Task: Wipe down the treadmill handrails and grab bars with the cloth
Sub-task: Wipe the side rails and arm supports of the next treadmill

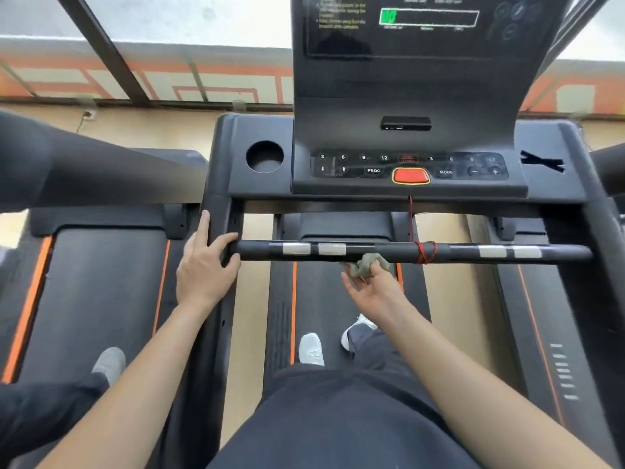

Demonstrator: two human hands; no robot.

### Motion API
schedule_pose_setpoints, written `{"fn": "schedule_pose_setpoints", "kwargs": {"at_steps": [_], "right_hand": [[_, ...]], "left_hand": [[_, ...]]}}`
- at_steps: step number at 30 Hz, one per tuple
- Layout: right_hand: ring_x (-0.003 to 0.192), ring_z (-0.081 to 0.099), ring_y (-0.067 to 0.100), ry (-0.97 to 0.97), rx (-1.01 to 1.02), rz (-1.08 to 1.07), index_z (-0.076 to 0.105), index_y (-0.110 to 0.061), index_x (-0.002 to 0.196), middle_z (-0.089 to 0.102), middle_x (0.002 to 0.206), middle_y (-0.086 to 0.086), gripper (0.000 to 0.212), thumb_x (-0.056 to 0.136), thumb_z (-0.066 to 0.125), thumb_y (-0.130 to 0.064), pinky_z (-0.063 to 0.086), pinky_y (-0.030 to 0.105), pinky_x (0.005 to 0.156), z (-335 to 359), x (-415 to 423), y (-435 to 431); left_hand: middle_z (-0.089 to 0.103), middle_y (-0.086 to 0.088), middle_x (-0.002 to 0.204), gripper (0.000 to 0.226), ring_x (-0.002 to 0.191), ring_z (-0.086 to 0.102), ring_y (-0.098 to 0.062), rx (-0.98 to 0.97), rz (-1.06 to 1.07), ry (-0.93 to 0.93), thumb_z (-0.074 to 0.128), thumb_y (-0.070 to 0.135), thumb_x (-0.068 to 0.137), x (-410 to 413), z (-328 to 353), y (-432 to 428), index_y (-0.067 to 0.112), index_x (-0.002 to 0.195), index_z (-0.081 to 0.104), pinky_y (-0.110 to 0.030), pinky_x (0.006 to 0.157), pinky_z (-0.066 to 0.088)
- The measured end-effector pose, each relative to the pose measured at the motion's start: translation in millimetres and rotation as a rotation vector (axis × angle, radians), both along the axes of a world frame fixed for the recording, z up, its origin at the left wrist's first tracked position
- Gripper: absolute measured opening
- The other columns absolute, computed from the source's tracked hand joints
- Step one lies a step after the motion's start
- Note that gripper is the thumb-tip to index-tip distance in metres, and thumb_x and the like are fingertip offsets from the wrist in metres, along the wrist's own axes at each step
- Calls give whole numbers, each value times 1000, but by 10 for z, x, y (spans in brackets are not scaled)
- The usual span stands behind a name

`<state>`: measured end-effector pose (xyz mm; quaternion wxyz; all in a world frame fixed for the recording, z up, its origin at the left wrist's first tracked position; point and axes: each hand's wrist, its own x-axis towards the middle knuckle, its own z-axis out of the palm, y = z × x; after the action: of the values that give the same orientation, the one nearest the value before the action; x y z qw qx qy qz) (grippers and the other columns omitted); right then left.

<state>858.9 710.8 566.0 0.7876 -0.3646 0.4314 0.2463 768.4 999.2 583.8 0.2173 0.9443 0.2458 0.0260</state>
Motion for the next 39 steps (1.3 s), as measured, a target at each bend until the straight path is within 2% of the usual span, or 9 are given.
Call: {"fn": "schedule_pose_setpoints", "kwargs": {"at_steps": [2,5,8,11,15,19,26,35,39], "right_hand": [[94,73,25,16,-6,64,60,-11,113,69,110,9,17,106,49,-21,56,39,69,-3,-57,170],[97,70,24,33,30,161,61,-13,114,68,109,10,14,104,54,-19,56,38,69,39,-187,491],[89,73,24,45,84,257,61,-14,113,72,99,10,13,104,54,-20,56,37,72,105,-267,850],[79,76,24,75,145,332,61,-7,117,77,86,12,21,103,55,-22,58,36,76,142,-309,1155],[108,67,28,122,200,378,59,-4,127,68,119,14,31,102,57,-21,61,43,80,145,-376,1459],[99,66,30,138,277,396,60,1,106,65,105,18,20,104,52,-17,53,45,96,212,-360,1526],[121,62,33,135,354,334,61,-3,116,62,134,17,27,101,58,-25,55,45,88,185,-263,1129],[116,64,37,168,412,334,53,-1,132,59,134,21,44,97,65,-25,56,51,86,164,-284,1384],[117,63,43,181,456,371,56,-3,124,58,133,21,42,92,70,-25,52,55,95,164,-289,1498]], "left_hand": [[15,9,170,38,148,29,-31,-26,24,-4,69,28,92,-7,20,-9,34,130,66,-59,98,49],[18,13,169,35,149,29,-28,-81,51,-37,68,27,93,-23,51,-16,35,126,67,-56,97,47],[26,17,165,34,144,37,-21,-133,77,-101,69,24,91,-32,54,38,37,122,69,-51,93,48],[34,19,161,41,141,44,-15,-232,99,-195,72,22,88,-54,5,131,36,127,67,-49,101,47],[42,17,157,49,138,48,-9,-320,113,-286,76,21,86,-72,-86,214,31,133,65,-46,110,45],[44,15,156,47,140,46,-7,-326,105,-305,74,20,88,-55,-107,214,30,133,66,-39,112,44],[45,12,157,46,141,46,-10,-336,103,-307,73,17,89,-43,-120,203,27,134,66,-42,113,43],[45,12,157,45,139,47,-10,-318,108,-292,72,17,89,-40,-58,193,28,133,66,-39,111,43],[45,12,157,45,138,48,-10,-314,111,-283,71,18,88,-33,-55,187,28,132,66,-41,110,45]]}}
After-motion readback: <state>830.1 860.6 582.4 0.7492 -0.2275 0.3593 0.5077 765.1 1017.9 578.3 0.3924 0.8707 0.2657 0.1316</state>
